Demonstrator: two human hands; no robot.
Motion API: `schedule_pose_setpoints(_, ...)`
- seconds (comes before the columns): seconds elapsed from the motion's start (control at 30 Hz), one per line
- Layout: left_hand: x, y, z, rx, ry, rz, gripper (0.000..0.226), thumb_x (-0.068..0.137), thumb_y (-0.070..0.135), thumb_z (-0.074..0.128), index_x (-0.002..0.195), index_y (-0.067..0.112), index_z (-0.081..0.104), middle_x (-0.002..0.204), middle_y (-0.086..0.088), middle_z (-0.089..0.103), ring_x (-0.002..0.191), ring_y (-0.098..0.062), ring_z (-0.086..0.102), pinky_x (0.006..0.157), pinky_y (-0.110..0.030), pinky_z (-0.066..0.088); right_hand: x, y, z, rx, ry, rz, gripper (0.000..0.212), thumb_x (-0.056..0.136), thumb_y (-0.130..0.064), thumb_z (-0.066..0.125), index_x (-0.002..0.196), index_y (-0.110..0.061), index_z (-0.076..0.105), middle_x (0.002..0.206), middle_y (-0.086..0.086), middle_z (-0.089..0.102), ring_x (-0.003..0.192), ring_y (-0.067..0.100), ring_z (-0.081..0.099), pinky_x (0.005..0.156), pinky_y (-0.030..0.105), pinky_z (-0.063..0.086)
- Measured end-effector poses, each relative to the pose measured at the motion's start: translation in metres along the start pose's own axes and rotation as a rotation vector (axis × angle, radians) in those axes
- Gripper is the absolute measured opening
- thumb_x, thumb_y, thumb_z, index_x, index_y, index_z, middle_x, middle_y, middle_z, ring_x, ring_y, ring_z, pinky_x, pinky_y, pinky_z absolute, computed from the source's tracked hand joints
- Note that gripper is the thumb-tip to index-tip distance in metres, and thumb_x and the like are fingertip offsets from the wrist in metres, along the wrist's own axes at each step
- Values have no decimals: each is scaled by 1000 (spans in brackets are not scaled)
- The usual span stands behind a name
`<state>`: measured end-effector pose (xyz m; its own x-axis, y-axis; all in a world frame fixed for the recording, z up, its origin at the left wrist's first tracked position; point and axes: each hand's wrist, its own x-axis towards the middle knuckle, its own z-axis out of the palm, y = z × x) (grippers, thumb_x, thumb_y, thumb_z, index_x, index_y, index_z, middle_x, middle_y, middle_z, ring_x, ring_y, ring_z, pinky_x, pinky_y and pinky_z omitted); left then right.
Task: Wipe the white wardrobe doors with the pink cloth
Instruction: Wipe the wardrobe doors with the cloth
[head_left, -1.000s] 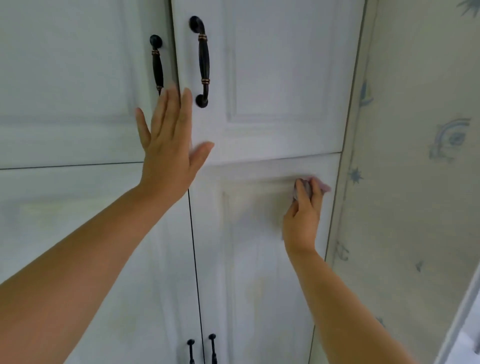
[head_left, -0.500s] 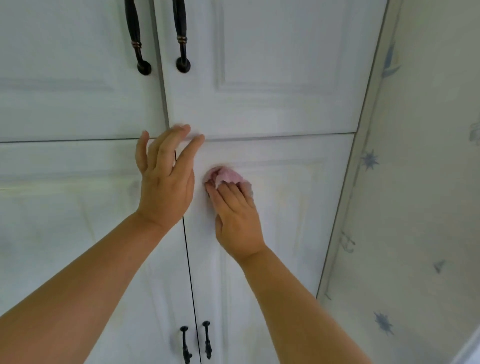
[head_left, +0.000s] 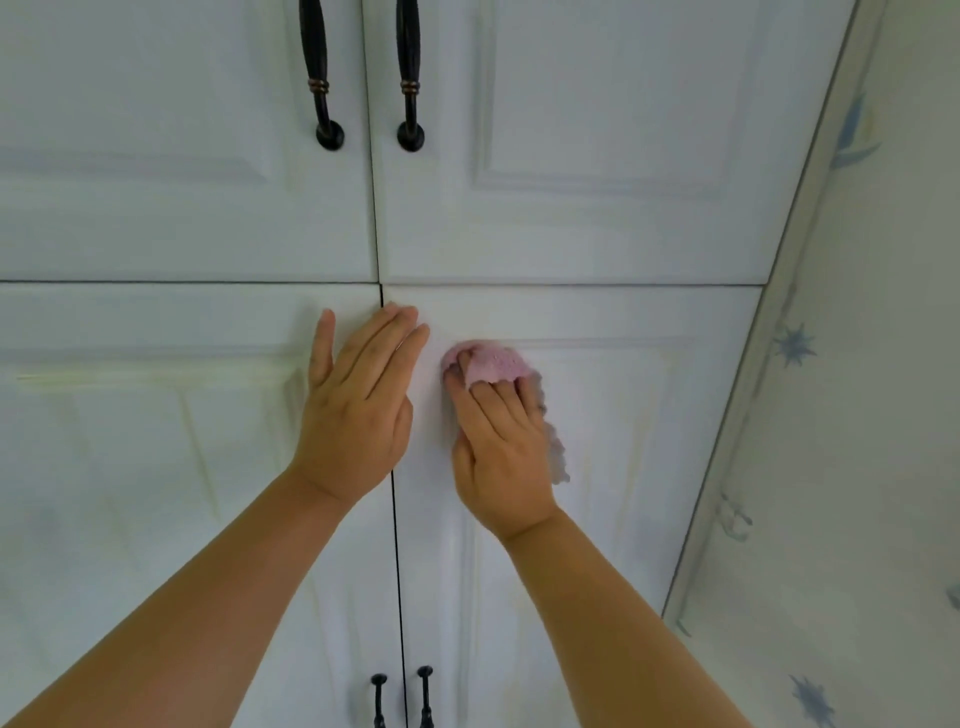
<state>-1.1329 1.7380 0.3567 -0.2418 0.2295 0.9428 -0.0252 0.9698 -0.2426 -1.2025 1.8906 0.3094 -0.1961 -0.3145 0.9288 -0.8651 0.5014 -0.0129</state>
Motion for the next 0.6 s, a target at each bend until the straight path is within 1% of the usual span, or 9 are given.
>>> schedule_pose_setpoints(0.07, 1, -2, 0, -8, 14, -46, 55, 83, -7, 49, 136, 0, 57, 145, -14, 53, 138, -28, 47, 122, -57, 14, -4, 12, -6, -89, -34, -88, 53, 91, -5, 45, 143, -6, 54, 134, 7, 62, 122, 31, 58, 117, 57, 29)
schedule_pose_setpoints(0.13, 3, -6, 3, -20, 34, -58, 57, 82, -7, 49, 138, -1, 55, 147, -13, 51, 140, -27, 45, 122, -57, 14, 1, 20, -9, -155, -45, -144, 52, 95, -11, 46, 147, -8, 50, 143, 6, 57, 126, 31, 56, 121, 54, 20)
schedule_pose_setpoints(0.2, 2, -10, 9, -42, 36, -39, 57, 83, -9, 48, 140, -1, 53, 149, -13, 49, 142, -27, 42, 121, -56, 16, 23, 17, -6, -184, 0, -145, 50, 99, -17, 45, 148, -10, 47, 149, 7, 52, 126, 31, 56, 123, 52, 12)
schedule_pose_setpoints(0.27, 1, -14, 13, -81, 48, -39, 53, 88, -8, 46, 140, -1, 51, 149, -13, 48, 143, -27, 41, 122, -54, 17, 45, 5, 3, -176, 66, -124, 47, 103, -21, 39, 149, -12, 46, 153, 8, 47, 137, 30, 48, 123, 52, 8)
schedule_pose_setpoints(0.33, 1, -15, 14, -144, 64, -58, 47, 93, -4, 41, 140, -2, 50, 148, -13, 48, 142, -27, 41, 122, -50, 16, 61, -5, 8, -161, 125, -118, 46, 104, -21, 36, 149, -12, 47, 156, 8, 42, 147, 27, 35, 123, 54, 9)
schedule_pose_setpoints(0.37, 0, -15, 14, -167, 64, -73, 47, 93, -3, 39, 139, -3, 51, 147, -15, 48, 142, -28, 41, 122, -49, 17, 64, -7, 11, -146, 138, -124, 46, 104, -20, 38, 148, -12, 48, 156, 8, 42, 148, 26, 34, 123, 55, 11)
schedule_pose_setpoints(0.43, 1, -15, 13, -193, 73, -85, 48, 90, -4, 37, 136, -5, 53, 146, -17, 49, 141, -30, 42, 122, -48, 17, 63, -2, 6, -134, 108, -177, 46, 102, -16, 42, 146, -12, 50, 154, 7, 45, 145, 28, 40, 122, 57, 17)
schedule_pose_setpoints(0.5, -1, -14, 14, -190, 81, -86, 49, 87, -5, 37, 132, -5, 55, 144, -17, 50, 140, -30, 44, 122, -47, 19, 58, 21, -7, -163, 85, -217, 48, 99, -14, 42, 145, -11, 52, 150, 8, 51, 135, 32, 50, 119, 57, 24)
schedule_pose_setpoints(0.6, 0, -15, 14, -181, 73, -74, 50, 84, -4, 39, 130, -4, 59, 144, -17, 51, 139, -30, 46, 121, -48, 21, 45, 58, -24, -200, 198, -28, 50, 94, -9, 42, 143, -6, 53, 150, 12, 48, 131, 36, 48, 120, 60, 18)
